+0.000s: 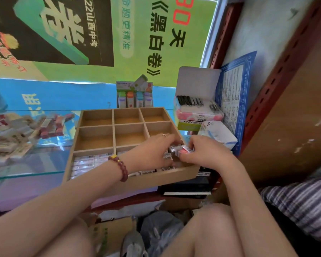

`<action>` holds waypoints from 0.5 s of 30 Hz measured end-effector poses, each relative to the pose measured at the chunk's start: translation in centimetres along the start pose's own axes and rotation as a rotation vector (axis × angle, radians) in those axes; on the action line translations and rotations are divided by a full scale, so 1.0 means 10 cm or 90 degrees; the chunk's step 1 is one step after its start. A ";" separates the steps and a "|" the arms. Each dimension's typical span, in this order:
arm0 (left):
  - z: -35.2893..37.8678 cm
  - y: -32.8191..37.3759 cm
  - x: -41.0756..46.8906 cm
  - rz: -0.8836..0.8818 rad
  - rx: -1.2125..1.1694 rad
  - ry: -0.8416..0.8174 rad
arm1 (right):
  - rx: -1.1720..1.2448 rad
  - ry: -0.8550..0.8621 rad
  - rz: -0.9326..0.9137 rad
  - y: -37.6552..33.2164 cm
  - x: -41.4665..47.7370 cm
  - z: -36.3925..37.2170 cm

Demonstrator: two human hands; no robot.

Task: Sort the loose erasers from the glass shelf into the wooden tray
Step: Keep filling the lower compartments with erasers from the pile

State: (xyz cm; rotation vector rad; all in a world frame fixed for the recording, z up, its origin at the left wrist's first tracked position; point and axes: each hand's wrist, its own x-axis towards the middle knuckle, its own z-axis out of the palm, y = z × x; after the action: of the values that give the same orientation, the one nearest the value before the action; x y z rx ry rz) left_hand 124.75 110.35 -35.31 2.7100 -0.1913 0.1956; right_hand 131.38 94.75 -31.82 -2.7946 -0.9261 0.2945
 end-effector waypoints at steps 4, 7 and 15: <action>0.04 -0.05 -0.04 0.009 0.042 0.049 | -0.059 0.004 0.022 -0.08 0.02 0.06; 0.08 -0.06 -0.05 0.041 0.051 0.071 | -0.089 -0.006 0.038 -0.12 0.05 0.12; 0.08 -0.09 -0.11 0.043 0.026 0.082 | 0.055 -0.021 0.065 -0.04 0.03 0.03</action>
State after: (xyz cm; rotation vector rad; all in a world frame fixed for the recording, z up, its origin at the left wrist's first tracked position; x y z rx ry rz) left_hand 123.90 111.00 -36.57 2.7225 -0.2431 0.3969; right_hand 131.35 95.25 -32.10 -2.7696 -0.7585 0.3871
